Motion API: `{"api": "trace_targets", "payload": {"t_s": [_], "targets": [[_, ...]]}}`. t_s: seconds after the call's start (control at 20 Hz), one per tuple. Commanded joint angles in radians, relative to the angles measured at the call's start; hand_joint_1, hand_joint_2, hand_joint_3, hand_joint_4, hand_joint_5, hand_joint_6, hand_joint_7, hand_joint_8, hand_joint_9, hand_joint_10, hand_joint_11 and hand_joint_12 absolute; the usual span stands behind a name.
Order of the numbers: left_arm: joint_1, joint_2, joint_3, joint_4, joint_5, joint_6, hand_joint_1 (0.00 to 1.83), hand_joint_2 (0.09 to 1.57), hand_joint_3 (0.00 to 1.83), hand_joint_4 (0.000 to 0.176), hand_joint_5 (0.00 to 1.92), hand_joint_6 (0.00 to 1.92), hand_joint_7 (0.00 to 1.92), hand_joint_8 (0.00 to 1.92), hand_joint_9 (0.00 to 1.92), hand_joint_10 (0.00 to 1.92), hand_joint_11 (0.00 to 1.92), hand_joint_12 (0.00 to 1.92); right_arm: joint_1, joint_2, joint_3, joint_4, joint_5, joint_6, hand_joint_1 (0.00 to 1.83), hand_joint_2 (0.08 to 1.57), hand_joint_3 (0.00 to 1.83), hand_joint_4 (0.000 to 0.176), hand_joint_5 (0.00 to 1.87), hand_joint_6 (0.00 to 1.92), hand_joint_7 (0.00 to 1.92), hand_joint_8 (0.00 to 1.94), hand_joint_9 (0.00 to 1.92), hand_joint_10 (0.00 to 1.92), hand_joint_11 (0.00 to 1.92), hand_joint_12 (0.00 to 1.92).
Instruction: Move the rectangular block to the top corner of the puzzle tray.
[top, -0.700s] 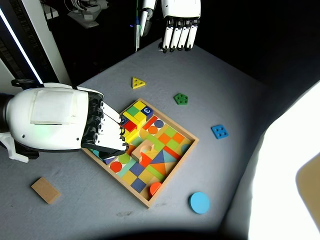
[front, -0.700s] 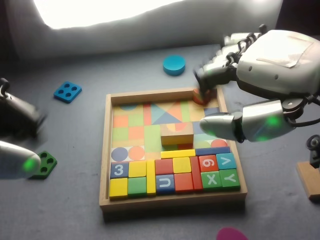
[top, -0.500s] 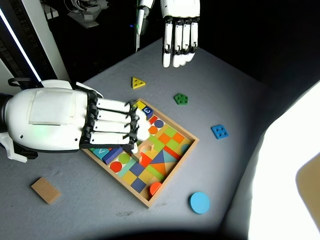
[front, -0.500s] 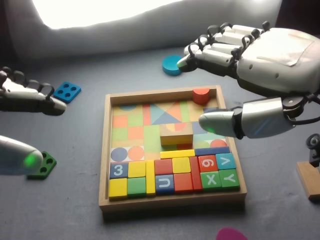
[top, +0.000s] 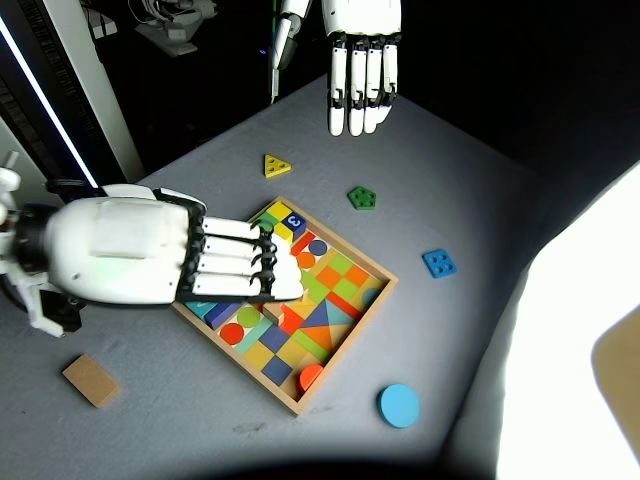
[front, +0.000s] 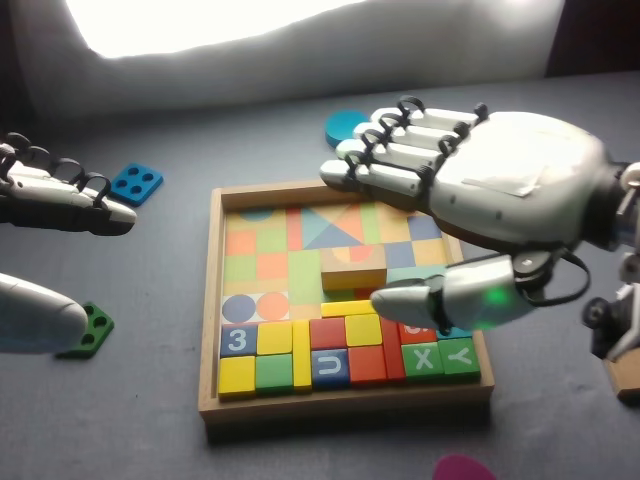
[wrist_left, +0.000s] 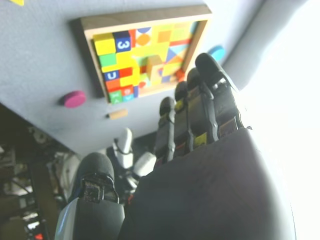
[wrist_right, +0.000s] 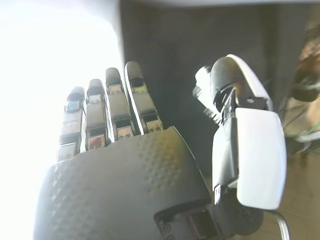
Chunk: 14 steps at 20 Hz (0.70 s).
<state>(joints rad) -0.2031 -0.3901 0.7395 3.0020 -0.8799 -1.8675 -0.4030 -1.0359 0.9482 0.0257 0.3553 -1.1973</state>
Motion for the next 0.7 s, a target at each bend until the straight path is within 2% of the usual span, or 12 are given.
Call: {"api": "trace_targets", "payload": {"t_s": [0.0,0.05,0.1,0.15,0.25,0.3,0.4,0.45,0.65], "targets": [[-0.011,0.000,-0.001,0.010,0.082,-0.003,0.00,1.20,0.00,0.049,0.09,0.00,0.11,0.00,0.11,0.01,0.00,0.59,0.012,-0.006,0.013,0.028,0.107,-0.011,0.00,1.04,0.25,0.023,0.00,0.06,0.00,0.00,0.00,0.00,0.00,0.00],[-0.011,0.000,-0.001,0.010,0.082,-0.003,0.00,1.19,0.00,0.046,0.07,0.00,0.10,0.00,0.09,0.00,0.00,0.48,0.013,-0.032,0.039,0.048,0.090,-0.013,0.00,1.06,0.20,0.037,0.02,0.06,0.00,0.00,0.00,0.00,0.00,0.00],[-0.011,0.000,-0.001,0.010,0.082,-0.003,0.00,1.18,0.00,0.045,0.06,0.00,0.09,0.00,0.08,0.00,0.00,0.41,0.013,-0.048,0.055,0.061,0.079,-0.013,0.00,1.07,0.19,0.063,0.11,0.10,0.00,0.00,0.00,0.00,0.00,0.00],[-0.011,0.000,-0.001,0.010,0.082,-0.003,0.00,1.17,0.00,0.047,0.06,0.00,0.10,0.00,0.08,0.00,0.00,0.41,0.013,-0.066,0.073,0.074,0.062,-0.013,0.00,1.06,0.18,0.082,0.19,0.13,0.00,0.00,0.00,0.00,0.00,0.00],[-0.011,0.000,-0.001,0.010,0.082,-0.003,0.00,1.16,0.00,0.053,0.05,0.00,0.08,0.00,0.07,0.00,0.00,0.36,0.011,-0.104,0.105,0.091,0.045,-0.013,0.00,1.06,0.17,0.096,0.36,0.21,0.00,0.00,0.00,0.00,0.00,0.00],[-0.011,0.000,-0.001,0.010,0.082,-0.003,0.00,1.16,0.00,0.050,0.05,0.00,0.08,0.00,0.07,0.00,0.00,0.36,0.011,-0.113,0.112,0.093,0.044,-0.013,0.01,1.09,0.12,0.093,0.42,0.23,0.00,0.00,0.00,0.00,0.00,0.00],[-0.011,0.000,-0.001,0.010,0.082,-0.003,0.00,1.15,0.00,0.050,0.03,0.00,0.08,0.00,0.08,0.00,0.00,0.32,0.012,-0.135,0.130,0.103,0.034,-0.013,0.02,1.09,0.10,0.057,0.52,0.28,0.00,0.00,0.00,0.00,0.00,0.00],[-0.011,0.000,-0.001,0.010,0.082,-0.003,0.00,1.15,0.00,0.044,0.04,0.01,0.08,0.00,0.08,0.00,0.00,0.32,0.012,-0.143,0.136,0.105,0.031,-0.014,0.00,1.10,0.10,0.050,0.53,0.28,0.00,0.00,0.00,0.00,0.00,0.00],[-0.011,0.000,-0.001,0.010,0.082,-0.003,0.00,1.14,0.00,0.038,0.09,0.01,0.10,0.00,0.08,0.00,0.00,0.38,0.002,-0.154,0.155,0.107,0.022,-0.016,0.00,1.08,0.08,0.051,0.58,0.30,0.02,0.01,0.00,0.00,0.00,0.00]]}}
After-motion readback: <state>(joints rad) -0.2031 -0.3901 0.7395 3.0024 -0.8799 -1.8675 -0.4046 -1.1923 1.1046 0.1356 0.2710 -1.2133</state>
